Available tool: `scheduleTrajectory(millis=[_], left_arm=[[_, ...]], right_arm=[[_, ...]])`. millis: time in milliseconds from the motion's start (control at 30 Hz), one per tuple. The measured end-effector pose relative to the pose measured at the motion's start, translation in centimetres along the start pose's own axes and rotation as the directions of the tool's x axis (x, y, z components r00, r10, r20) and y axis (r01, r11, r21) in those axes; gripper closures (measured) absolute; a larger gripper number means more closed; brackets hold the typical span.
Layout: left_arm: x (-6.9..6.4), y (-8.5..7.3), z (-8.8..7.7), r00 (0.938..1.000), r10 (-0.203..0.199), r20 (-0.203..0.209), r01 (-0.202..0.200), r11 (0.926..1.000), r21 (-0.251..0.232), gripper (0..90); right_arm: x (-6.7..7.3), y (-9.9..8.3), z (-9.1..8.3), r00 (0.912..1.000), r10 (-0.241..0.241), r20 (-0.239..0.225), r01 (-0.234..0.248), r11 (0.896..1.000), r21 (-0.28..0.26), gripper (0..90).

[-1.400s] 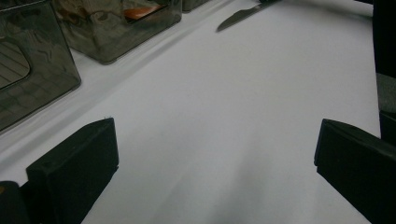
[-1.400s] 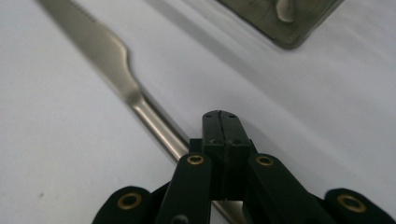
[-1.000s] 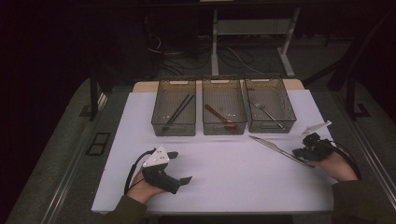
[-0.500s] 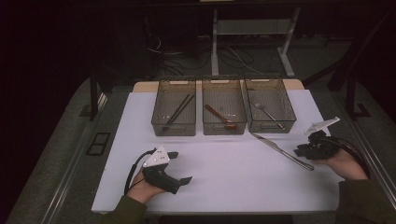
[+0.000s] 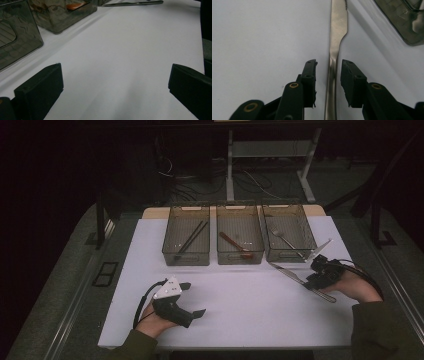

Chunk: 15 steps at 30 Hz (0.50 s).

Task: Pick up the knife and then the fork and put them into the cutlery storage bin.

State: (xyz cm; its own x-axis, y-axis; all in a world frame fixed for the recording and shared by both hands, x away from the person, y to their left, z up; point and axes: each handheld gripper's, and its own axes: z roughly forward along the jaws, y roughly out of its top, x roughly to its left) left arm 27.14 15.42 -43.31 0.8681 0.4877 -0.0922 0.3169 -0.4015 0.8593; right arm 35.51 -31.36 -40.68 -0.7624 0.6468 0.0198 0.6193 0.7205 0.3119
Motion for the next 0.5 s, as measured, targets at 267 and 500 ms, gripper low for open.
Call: scheduleTrajectory(millis=[267, 500], left_arm=[[0.0, 0.0, 0.0, 1.0000, 0.000, 0.001, 0.000, 1.0000, 0.001, 0.0], [0.0, 0.0, 0.0, 1.0000, 0.000, 0.001, 0.000, 1.0000, 0.002, 0.0]], right_arm=[[-0.2, 1.0, 1.1, 0.9996, -0.022, 0.015, 0.021, 0.996, 0.090, 70.8], [-0.4, 1.0, 1.8, 0.9986, -0.048, 0.021, 0.045, 0.991, 0.128, 74.7]])
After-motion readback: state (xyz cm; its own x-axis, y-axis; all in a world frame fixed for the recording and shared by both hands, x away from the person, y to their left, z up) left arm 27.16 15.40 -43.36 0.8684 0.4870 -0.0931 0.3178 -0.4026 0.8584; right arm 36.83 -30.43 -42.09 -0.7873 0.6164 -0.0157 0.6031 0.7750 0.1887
